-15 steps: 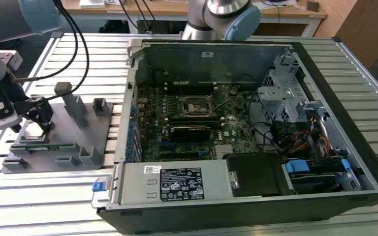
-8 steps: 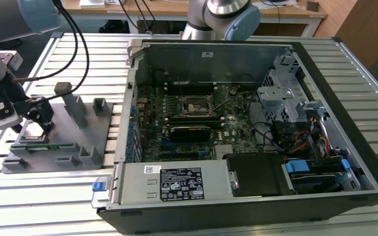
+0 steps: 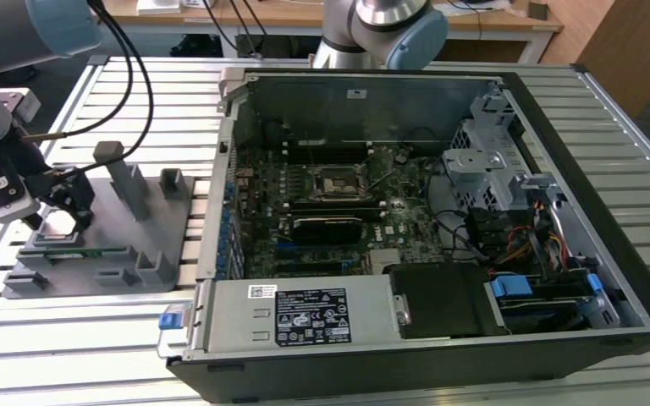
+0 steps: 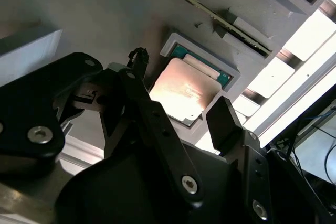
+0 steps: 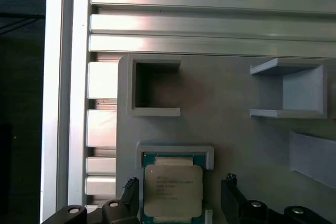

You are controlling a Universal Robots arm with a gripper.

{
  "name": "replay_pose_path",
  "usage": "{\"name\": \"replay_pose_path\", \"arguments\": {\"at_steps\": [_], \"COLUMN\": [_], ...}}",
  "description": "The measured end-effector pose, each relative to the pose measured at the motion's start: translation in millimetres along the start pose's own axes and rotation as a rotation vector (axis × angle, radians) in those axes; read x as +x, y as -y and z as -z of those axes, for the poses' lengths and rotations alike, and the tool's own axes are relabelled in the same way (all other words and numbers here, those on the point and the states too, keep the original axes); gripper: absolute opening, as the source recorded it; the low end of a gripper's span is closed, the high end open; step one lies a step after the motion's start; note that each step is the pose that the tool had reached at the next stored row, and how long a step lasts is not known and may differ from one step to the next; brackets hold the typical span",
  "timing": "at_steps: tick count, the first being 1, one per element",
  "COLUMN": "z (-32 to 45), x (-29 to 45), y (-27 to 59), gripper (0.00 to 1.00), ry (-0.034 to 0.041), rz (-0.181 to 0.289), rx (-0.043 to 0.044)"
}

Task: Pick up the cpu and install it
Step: 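Pick up the cpu and move it towards the insertion slot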

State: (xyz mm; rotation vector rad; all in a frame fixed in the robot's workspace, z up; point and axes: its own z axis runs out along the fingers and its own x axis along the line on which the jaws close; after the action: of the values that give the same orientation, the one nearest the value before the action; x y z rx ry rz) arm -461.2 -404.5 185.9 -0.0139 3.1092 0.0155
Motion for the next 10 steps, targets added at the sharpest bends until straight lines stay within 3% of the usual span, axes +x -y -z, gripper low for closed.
{"name": "replay_pose_path", "arguments": {"at_steps": [3,10], "z": [-1.2,-1.3], "x": [-0.1,2.1], "y": [0.1,-0.1], "gripper": [0.72,0.72], "ry": [0.0086,0.009], "rz": [0.0,0.0], "rx": [0.0004,-0.0017]}}
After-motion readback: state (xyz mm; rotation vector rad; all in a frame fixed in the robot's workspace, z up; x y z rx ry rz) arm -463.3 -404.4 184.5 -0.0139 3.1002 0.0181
